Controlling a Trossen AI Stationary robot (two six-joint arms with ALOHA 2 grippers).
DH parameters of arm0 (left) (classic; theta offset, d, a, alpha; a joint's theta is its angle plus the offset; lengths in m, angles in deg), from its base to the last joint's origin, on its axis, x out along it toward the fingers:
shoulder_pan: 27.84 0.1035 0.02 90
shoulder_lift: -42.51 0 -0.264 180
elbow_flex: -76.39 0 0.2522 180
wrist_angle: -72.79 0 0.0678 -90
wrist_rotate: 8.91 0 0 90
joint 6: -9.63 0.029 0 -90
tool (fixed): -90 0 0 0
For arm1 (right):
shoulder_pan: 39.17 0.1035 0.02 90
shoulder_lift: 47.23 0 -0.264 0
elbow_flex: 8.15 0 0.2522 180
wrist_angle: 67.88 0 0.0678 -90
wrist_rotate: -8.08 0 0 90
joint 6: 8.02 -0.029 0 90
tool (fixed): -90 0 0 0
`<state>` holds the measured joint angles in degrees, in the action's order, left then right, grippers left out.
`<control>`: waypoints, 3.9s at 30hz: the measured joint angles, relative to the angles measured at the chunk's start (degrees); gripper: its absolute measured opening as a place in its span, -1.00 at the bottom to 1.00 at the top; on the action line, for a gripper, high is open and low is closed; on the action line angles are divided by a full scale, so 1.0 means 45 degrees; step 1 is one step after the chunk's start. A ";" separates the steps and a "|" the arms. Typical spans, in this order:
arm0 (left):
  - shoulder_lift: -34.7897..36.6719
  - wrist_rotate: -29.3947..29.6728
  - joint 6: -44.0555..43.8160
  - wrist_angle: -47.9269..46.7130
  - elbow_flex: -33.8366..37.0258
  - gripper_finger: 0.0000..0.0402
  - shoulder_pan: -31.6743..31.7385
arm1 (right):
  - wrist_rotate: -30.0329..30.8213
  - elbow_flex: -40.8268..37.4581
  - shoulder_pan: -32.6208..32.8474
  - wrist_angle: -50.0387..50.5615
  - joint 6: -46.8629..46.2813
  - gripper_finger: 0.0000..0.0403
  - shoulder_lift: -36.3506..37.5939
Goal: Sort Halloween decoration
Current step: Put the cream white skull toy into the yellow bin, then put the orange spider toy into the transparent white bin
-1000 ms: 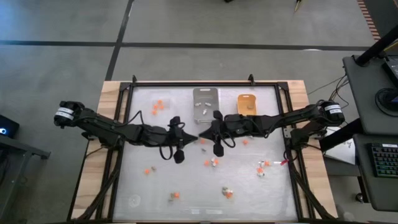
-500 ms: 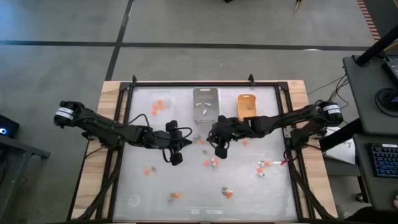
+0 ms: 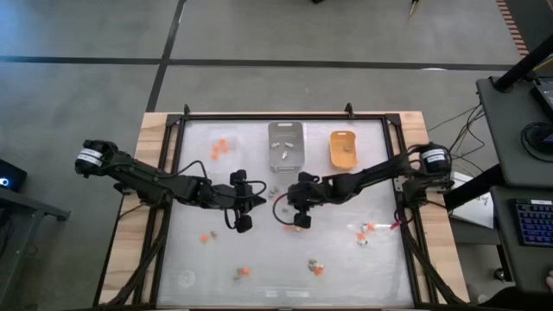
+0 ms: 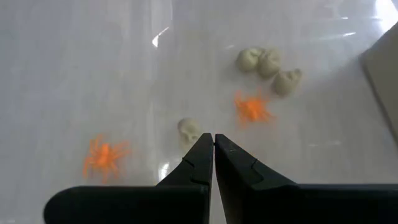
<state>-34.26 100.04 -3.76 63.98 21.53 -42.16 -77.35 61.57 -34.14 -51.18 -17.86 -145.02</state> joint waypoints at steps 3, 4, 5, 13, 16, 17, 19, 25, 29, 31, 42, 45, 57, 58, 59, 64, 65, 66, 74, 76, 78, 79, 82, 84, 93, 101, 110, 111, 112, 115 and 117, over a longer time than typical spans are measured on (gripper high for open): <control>0.0002 0.0004 0.0066 0.0010 0.0000 -1.00 0.0000 | -0.0542 0.0000 0.0023 -0.0375 -0.0003 -0.92 -0.0375; 0.0005 0.0004 0.0086 0.0026 0.0000 -1.00 0.0000 | -0.0715 0.0000 0.0026 -0.0467 -0.0020 -0.89 -0.0469; 0.0005 0.0004 0.0102 0.0069 0.0000 -1.00 0.0000 | -0.0781 0.0000 0.0032 -0.0528 -0.0079 -0.86 -0.0552; 0.0005 0.0009 0.0146 0.0112 0.0000 -1.00 0.0000 | -0.0542 0.0005 0.0022 -0.1107 -0.0459 -0.34 -0.1242; 0.0005 0.0009 0.0146 0.0122 0.0000 -1.00 0.0000 | -0.0520 0.0095 0.0021 -0.1252 -0.0479 -0.22 -0.1542; 0.0007 0.0009 0.0146 0.0138 0.0000 -1.00 0.0000 | -0.0498 0.0175 0.0021 -0.1238 -0.0479 -0.19 -0.1638; 0.0007 0.0009 0.0146 0.0135 0.0000 -1.00 0.0000 | -0.0484 0.0274 0.0021 -0.1238 -0.0474 -0.18 -0.1800; 0.0010 0.0014 0.0146 0.0198 0.0000 -1.00 0.0000 | -0.0331 0.0418 0.0017 -0.1248 -0.0391 -0.39 -0.1959; 0.0010 0.0009 0.0146 0.0199 0.0000 -1.00 0.0000 | -0.0096 0.0418 0.0000 -0.1269 -0.0391 -0.68 -0.1940; 0.0010 0.0013 0.0146 0.0207 0.0000 -1.00 0.0000 | -0.0055 0.0418 -0.0008 -0.1279 -0.0389 -0.82 -0.1940; 0.0075 0.0009 0.0146 0.0186 -0.0051 -1.00 -0.0033 | -0.0022 0.0379 -0.0378 0.0233 0.0163 -0.93 -0.0429; 0.0396 0.0004 0.0146 0.0186 -0.0102 -1.00 -0.0127 | 0.0092 0.0389 -0.0827 0.2061 0.0126 -0.93 0.0811; 0.1530 0.0004 0.0185 -0.0010 -0.0112 -1.00 -0.0277 | 0.2920 0.0203 -0.6120 0.9534 -0.5132 -0.94 0.4437; 0.1534 0.0004 0.0185 -0.0005 -0.0112 -1.00 -0.0272 | 0.2964 0.0146 -0.6555 0.9452 -0.5242 -0.94 0.4433; 0.1528 0.0004 0.0182 -0.0005 -0.0112 -1.00 -0.0272 | 0.2980 0.0089 -0.6901 0.9289 -0.5171 -0.94 0.4398; 0.1501 0.0002 -0.0098 -0.0030 -0.0112 -1.00 -0.0287 | 0.2732 0.0034 -0.7701 0.8611 -0.4409 -0.91 0.4095; 0.1501 0.0002 -0.0161 -0.0087 -0.0112 -1.00 -0.0287 | 0.2617 0.0034 -0.7739 0.8531 -0.4340 -0.88 0.4013; 0.1501 -0.0001 -0.0191 -0.0140 -0.0112 -1.00 -0.0287 | 0.2562 0.0034 -0.7759 0.8468 -0.4335 -0.85 0.3950; 0.1501 -0.0001 -0.0938 -0.0659 -0.0112 -1.00 -0.0296 | 0.2663 0.0060 -0.7736 0.8475 -0.4137 -0.42 0.3727; 0.1501 -0.0006 -0.1320 -0.0840 -0.0112 -1.00 -0.0296 | 0.2664 0.0162 -0.7728 0.8469 -0.4131 -0.34 0.3766; 0.1506 -0.0006 -0.1783 -0.1165 -0.0112 -1.00 -0.0296 | 0.2665 0.0284 -0.7650 0.8437 -0.4126 -0.28 0.3872; 0.1506 -0.0010 -0.2061 -0.1420 -0.0112 -1.00 -0.0296 | 0.2669 0.0341 -0.7582 0.8441 -0.4122 -0.26 0.3940; 0.1506 -0.0018 -0.3077 -0.2373 -0.0119 -1.00 -0.0311 | 0.2664 0.0393 -0.7274 0.8259 -0.4037 -0.21 0.4224; 0.1506 -0.0073 -0.3932 -0.3353 -0.0198 -1.00 -0.0311 | 0.2668 0.0393 -0.6999 0.7965 -0.3905 -0.21 0.4479; 0.1496 -0.2795 -0.9453 -0.7969 -0.0486 -1.00 -0.0541 | 0.2737 0.0398 -0.5557 0.6908 -0.3798 -0.28 0.5297; 0.1491 -0.3770 -1.2418 -0.9452 -0.0486 -1.00 -0.1766 | 0.3038 0.0398 -0.4734 0.6518 -0.3609 -0.29 0.5273; 0.1486 -0.3795 -1.3145 -0.9987 -0.0529 -1.00 -0.2405 | 0.3018 0.0398 -0.4172 0.6514 -0.3709 -0.30 0.5263; 0.1486 -0.3799 -1.3078 -1.0001 -0.0529 -1.00 -0.2437 | 0.3014 0.0398 -0.4061 0.6514 -0.3711 -0.30 0.5263; 0.1486 -0.3790 -1.2855 -0.9944 -0.0529 -1.00 -0.2466 | 0.3014 0.0398 -0.3938 0.6514 -0.3709 -0.31 0.5263; 0.1479 -0.3509 -1.0982 -0.9614 -0.0529 -1.00 -0.2554 | 0.2999 0.0398 -0.3483 0.6504 -0.3657 -0.31 0.5263; 0.1444 -0.2654 -0.8893 -0.9283 -0.0529 -1.00 -0.2803 | 0.3002 0.0398 -0.3125 0.6484 -0.3557 -0.31 0.5263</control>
<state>-27.76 88.09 -43.78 22.21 19.15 -54.78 -63.84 63.37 -48.20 -22.01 -33.87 -121.33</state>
